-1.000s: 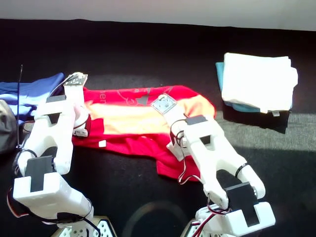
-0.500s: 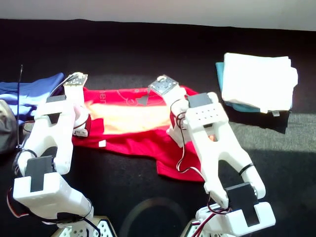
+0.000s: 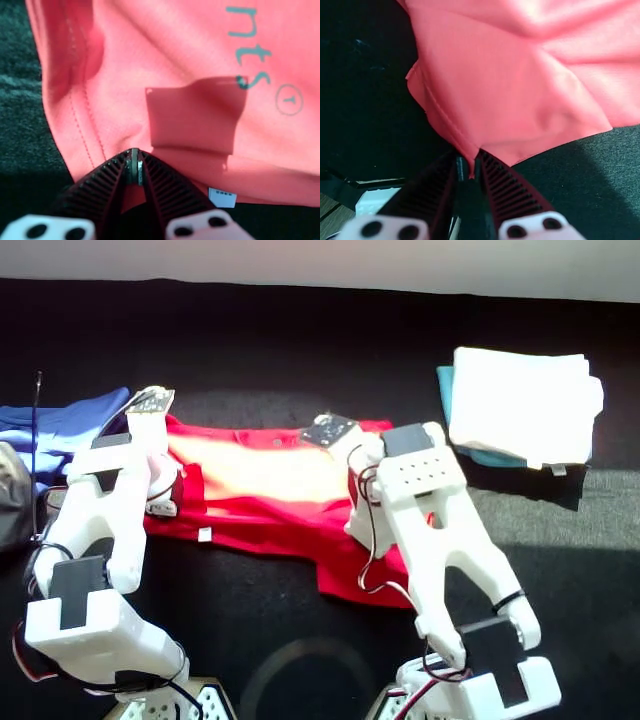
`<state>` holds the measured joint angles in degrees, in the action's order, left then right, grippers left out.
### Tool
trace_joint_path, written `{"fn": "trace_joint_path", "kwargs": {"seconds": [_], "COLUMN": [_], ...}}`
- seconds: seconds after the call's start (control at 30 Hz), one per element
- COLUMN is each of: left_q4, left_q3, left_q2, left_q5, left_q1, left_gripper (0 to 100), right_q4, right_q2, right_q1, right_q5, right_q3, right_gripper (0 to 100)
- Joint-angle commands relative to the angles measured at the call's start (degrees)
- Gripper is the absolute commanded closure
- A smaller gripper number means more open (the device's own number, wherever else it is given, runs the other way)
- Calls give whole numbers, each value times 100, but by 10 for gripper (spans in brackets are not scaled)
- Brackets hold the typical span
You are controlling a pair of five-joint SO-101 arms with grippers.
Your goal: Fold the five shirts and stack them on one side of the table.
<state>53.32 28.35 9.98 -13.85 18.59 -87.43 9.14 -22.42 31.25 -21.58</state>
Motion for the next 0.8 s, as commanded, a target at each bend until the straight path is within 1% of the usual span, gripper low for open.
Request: {"fn": "trace_joint_path", "kwargs": {"seconds": [0.0,0.1,0.23,0.43,0.57,0.67,0.77], "left_q4": [-167,-158,-158,-114,360,545,563], "left_q3": [4,-4,-4,-4,-242,-347,-391], "left_q2": [-13,-13,-13,-22,-22,-22,-22], "left_q5": [35,35,35,35,35,35,35], "left_q1": [207,207,207,207,207,286,400], "left_gripper": [991,991,991,991,991,991,991], "right_q4": [418,1068,1560,1833,1974,1965,1771], "right_q2": [796,1429,1859,1763,1560,1437,1464], "right_q1": [-338,-567,-488,-145,-119,-127,-119], "right_q5": [26,18,18,18,18,18,18], "right_q3": [-831,-1921,-2686,-2879,-2879,-2870,-2826], "right_gripper": [991,991,991,991,990,988,933]}}
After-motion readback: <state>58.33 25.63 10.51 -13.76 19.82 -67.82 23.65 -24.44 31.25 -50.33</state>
